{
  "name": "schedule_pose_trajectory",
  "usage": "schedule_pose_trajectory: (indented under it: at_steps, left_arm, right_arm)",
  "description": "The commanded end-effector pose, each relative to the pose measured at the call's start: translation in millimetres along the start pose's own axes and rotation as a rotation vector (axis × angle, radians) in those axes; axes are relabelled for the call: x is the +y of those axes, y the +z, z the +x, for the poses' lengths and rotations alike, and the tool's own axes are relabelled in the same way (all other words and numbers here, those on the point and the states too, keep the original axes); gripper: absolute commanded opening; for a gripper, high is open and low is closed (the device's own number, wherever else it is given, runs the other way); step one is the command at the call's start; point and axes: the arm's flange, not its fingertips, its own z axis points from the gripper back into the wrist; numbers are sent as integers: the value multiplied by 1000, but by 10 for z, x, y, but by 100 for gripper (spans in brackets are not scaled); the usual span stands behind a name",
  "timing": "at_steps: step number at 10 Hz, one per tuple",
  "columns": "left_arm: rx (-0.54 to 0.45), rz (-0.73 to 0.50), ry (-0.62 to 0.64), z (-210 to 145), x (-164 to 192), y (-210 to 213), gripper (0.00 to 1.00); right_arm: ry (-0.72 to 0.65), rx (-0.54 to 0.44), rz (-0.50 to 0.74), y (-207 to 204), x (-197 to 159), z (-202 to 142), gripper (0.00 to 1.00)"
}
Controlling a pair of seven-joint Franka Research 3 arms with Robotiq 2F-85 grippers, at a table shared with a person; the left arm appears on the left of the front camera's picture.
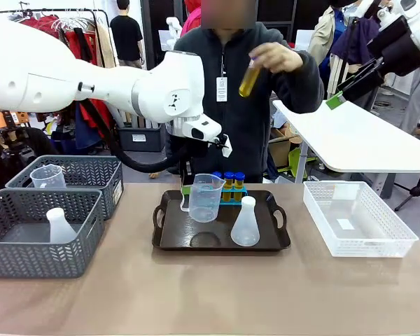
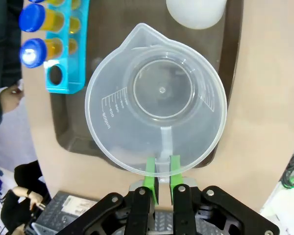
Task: Prepare the laboratory tools.
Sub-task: Pick up one Large Measuring Cup and place it on the Handle tray.
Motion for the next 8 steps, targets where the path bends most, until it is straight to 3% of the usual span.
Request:
schedule_pose_trajectory:
  at_steps: [1,8]
  left_arm:
    - [-24,-6,-23,-65,-31,-133,0]
    - [-58,-45,12,-148,69,-517,0]
  right_arm:
    - [2,-8,3,11,-2,1,100]
    - [2,-8,3,11,-2,1,100]
